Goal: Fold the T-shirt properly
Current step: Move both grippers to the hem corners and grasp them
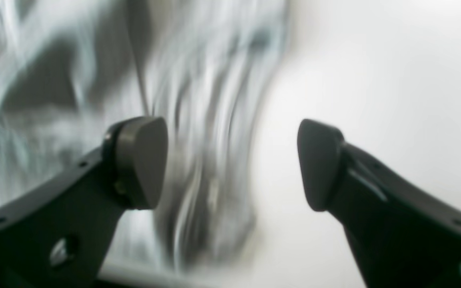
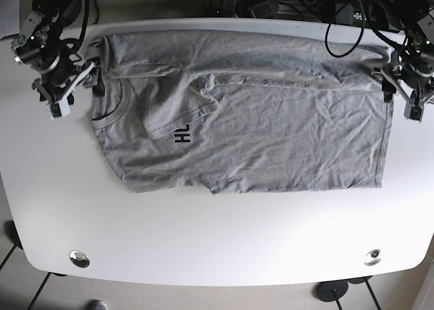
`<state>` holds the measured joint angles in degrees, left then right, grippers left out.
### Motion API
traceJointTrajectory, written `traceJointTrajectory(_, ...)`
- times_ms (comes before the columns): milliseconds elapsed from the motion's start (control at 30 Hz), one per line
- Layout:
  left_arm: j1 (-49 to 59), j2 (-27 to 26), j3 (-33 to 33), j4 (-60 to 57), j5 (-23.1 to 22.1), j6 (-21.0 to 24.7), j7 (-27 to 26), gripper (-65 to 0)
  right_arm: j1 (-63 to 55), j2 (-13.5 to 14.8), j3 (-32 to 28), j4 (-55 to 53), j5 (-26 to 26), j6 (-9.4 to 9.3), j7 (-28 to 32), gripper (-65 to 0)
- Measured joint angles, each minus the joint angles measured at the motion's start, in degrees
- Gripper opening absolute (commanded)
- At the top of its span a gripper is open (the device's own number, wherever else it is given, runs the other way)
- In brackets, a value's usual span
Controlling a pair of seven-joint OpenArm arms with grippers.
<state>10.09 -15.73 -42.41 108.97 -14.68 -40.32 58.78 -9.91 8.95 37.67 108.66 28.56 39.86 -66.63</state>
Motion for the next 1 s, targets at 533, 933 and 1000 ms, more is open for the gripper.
traceJointTrajectory(533,-23.93,0.15,7.32,-18.82,12.33,-0.02,-0.09,-30.1,29.44,6.43,-11.17,-49.16,-16.39,0.02,18.84,-17.0)
traceJointTrajectory(933,-29.27,-1.31,7.21,-29.16,12.59,6.4,-7.21,-14.3,26.93,2.67,-13.84,-48.61,-14.84,0.15,22.38,-57.2)
traceJointTrajectory(1000,-29.49,-1.46,7.23,-31.45,12.5,8.07,-10.67,-14.2,26.93,2.56,-13.84,-48.61,-14.84,0.04,21.73,-63.4)
